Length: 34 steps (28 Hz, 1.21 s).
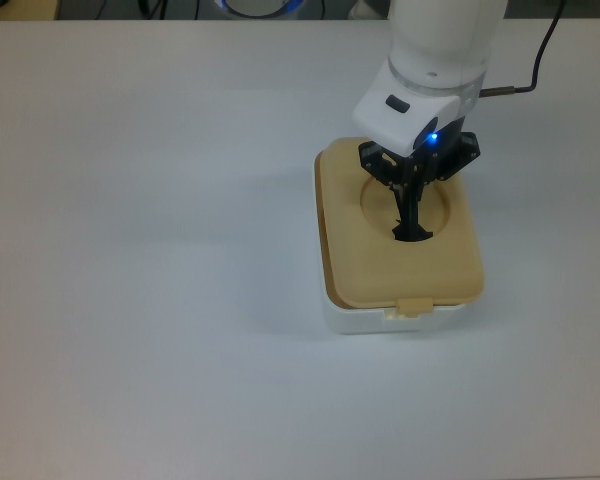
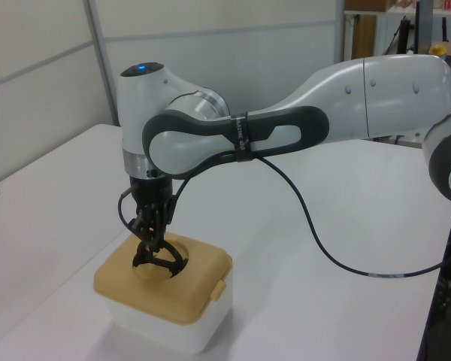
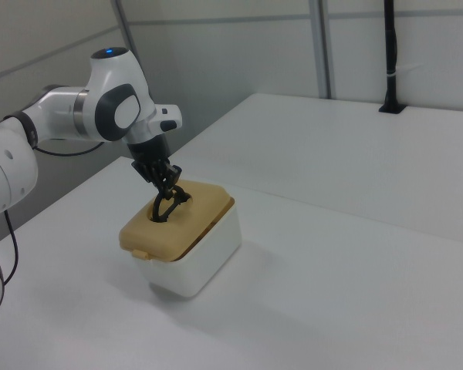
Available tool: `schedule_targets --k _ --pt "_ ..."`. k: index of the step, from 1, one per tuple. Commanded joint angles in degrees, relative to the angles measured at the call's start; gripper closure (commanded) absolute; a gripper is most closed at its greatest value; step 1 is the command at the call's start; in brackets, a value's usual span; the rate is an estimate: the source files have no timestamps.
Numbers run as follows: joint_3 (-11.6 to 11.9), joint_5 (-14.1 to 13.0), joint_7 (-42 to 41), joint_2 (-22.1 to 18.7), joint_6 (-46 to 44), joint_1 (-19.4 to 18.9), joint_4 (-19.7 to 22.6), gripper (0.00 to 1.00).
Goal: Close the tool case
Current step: 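Lower the lid onto the box rim and press it down, then open the gripper to release the lid handle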
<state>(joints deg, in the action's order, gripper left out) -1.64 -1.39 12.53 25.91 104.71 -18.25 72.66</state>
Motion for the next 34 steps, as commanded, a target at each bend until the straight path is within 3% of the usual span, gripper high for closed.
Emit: schedule_targets --k 1,7,9,13,15,25,34 --pt "0.1 -0.2 1.1 0.5 1.9 -0.2 -0.7 0.97" --pt "0.1 -0.3 1.2 0.5 1.9 -0.2 -0.6 0.91" --pt "0.1 -0.3 1.1 0.5 1.9 -0.2 -0.6 0.8" --pt "0.6 -0.3 0.9 0.6 1.9 -0.1 -0.5 0.34" --pt "0.8 -0.1 0.7 0.5 1.7 -0.1 -0.3 0.0" --pt "0.9 0.2 0.3 0.1 0.2 0.1 -0.2 0.0" --pt "2.3 0.8 -1.9 -3.8 -9.0 0.3 -0.4 0.0"
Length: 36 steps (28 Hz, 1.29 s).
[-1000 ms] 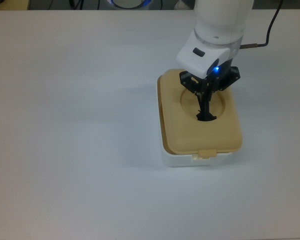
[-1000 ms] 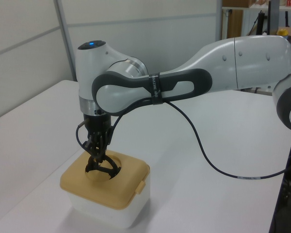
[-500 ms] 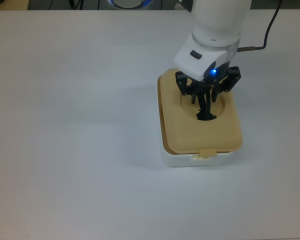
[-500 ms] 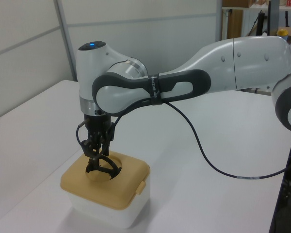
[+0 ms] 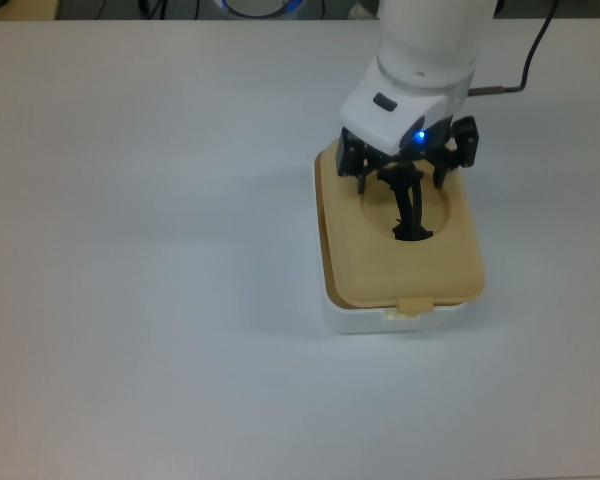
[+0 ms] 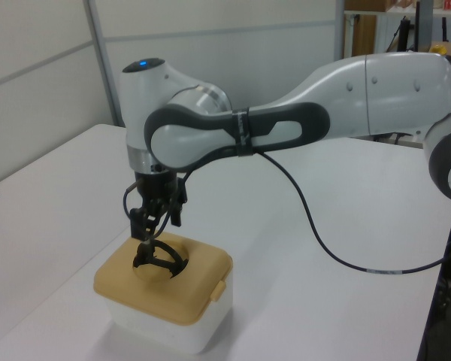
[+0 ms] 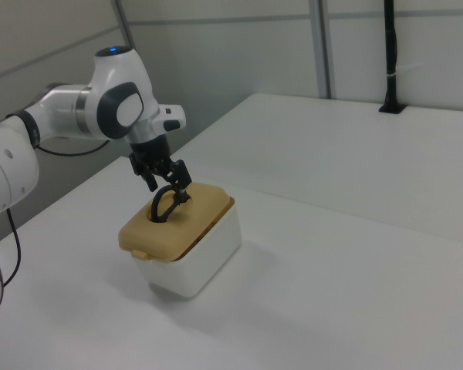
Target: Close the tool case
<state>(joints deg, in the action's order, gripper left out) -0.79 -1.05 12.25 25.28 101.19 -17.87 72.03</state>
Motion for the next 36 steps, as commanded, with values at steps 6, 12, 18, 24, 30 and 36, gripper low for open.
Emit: schedule_targets --k 6,12,18,24,30,36 --pt "2.7 1.1 -3.0 -6.6 -11.3 -0.1 0.2 0.0" --pt "5.2 2.7 -6.1 -9.9 -15.1 0.0 0.7 0.0" --pt "9.7 2.6 -9.8 -10.2 -16.9 0.0 0.7 0.0" --pt "14.0 2.1 -13.1 -10.2 -16.5 0.0 1.8 0.0" --pt "17.3 1.9 -16.3 -11.2 -16.3 0.1 3.0 0.0" --pt "19.2 1.7 -19.1 -12.3 -16.3 1.3 3.5 0.0"
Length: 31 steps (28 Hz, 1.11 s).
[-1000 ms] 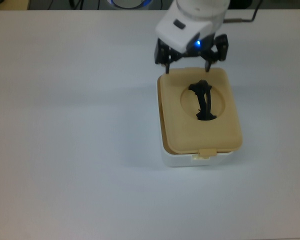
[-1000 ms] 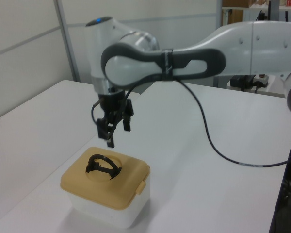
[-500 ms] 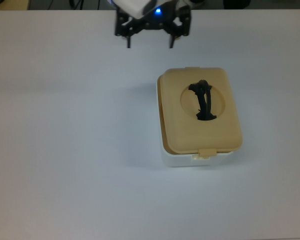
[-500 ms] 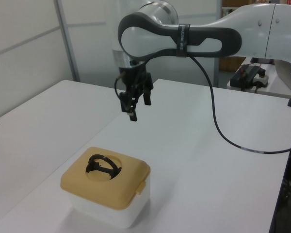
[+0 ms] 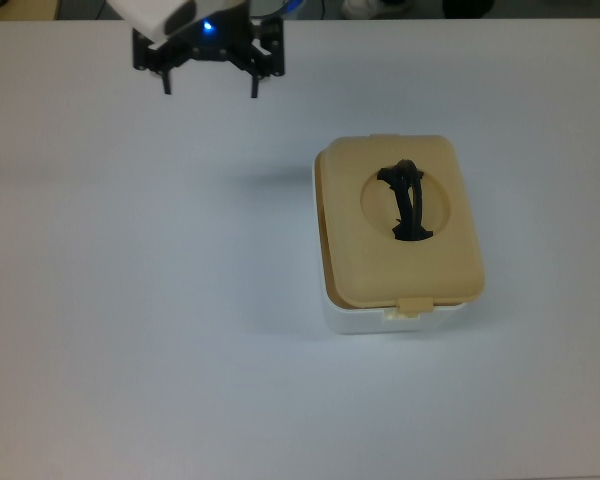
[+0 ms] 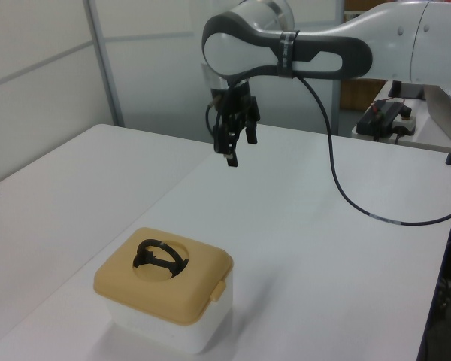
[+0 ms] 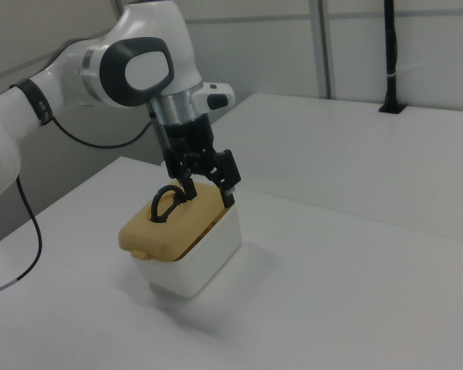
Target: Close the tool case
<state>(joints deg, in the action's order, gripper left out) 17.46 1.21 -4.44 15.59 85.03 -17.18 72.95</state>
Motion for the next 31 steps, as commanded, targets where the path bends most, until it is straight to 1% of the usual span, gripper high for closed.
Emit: schedule_targets --k 1,7,13,25,31 --pt "0.9 -0.6 -2.4 -2.6 -0.1 0.8 2.6 0.0" --pt "0.9 -1.1 -2.4 -2.5 -0.1 2.0 2.5 0.0" --pt "1.0 -1.1 -2.5 -2.5 -0.1 2.0 2.5 0.0" --pt "1.0 -1.2 -2.7 -2.5 -0.1 3.6 2.2 0.0" --pt "1.0 -2.0 -2.7 -2.6 -0.1 4.7 2.0 0.0"
